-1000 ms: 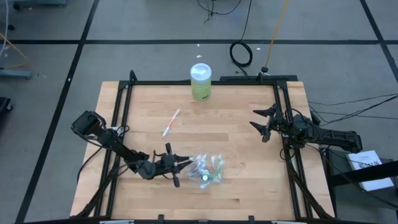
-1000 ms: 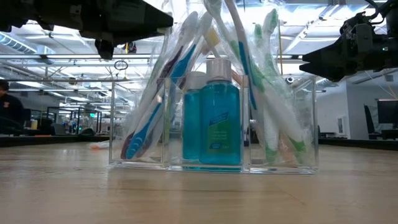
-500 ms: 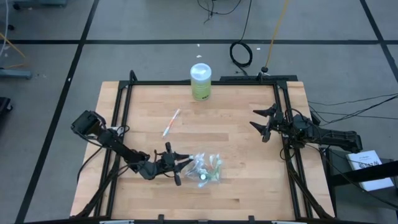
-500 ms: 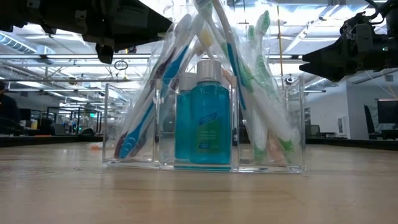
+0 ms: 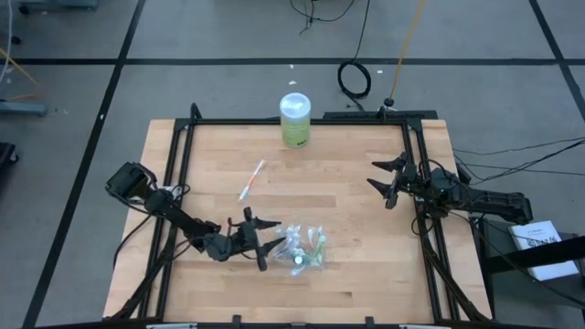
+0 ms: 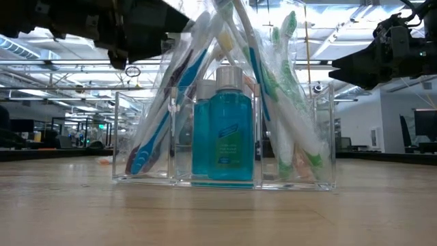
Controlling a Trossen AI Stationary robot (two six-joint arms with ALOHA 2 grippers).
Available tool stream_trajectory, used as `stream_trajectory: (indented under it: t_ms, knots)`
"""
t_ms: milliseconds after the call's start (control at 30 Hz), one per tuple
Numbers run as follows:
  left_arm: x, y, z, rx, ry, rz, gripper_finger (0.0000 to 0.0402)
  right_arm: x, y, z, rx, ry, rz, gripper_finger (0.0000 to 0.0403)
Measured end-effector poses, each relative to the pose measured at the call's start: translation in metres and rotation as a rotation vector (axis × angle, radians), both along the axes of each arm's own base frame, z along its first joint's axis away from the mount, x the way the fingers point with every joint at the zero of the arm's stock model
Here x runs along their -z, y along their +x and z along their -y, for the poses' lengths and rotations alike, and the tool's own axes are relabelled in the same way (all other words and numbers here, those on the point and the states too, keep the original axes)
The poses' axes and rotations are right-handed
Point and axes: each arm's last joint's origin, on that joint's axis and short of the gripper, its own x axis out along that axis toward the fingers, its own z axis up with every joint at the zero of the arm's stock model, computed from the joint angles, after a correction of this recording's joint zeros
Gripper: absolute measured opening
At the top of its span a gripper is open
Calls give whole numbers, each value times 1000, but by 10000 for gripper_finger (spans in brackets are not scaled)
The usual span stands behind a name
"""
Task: Pick & Place toothbrushing station
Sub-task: Put the orange toothbrush into the transparent organizer
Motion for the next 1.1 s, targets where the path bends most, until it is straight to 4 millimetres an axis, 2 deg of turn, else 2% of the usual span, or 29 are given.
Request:
stream_trajectory:
  t_ms: [133,367,500,667,767,900,1000,1100]
  knots:
    - [-5,3,2,8,55,-3,231,0,0,0,0,0,0,279]
    - [-26,15,10,8,183,14,232,0,0,0,0,0,0,279]
    - [-43,17,11,-6,236,38,232,0,0,0,0,0,0,279]
    - [-68,9,5,-32,268,75,232,0,0,0,0,0,0,279]
    - [-86,0,-2,-134,299,72,232,0,0,0,0,0,0,279]
    - [-105,-10,-24,-443,260,4,232,0,0,0,0,0,0,279]
    - [-109,-15,-44,-649,302,-120,232,0,0,0,0,0,0,279]
    - [-113,-15,-63,-746,307,-156,232,0,0,0,0,0,0,279]
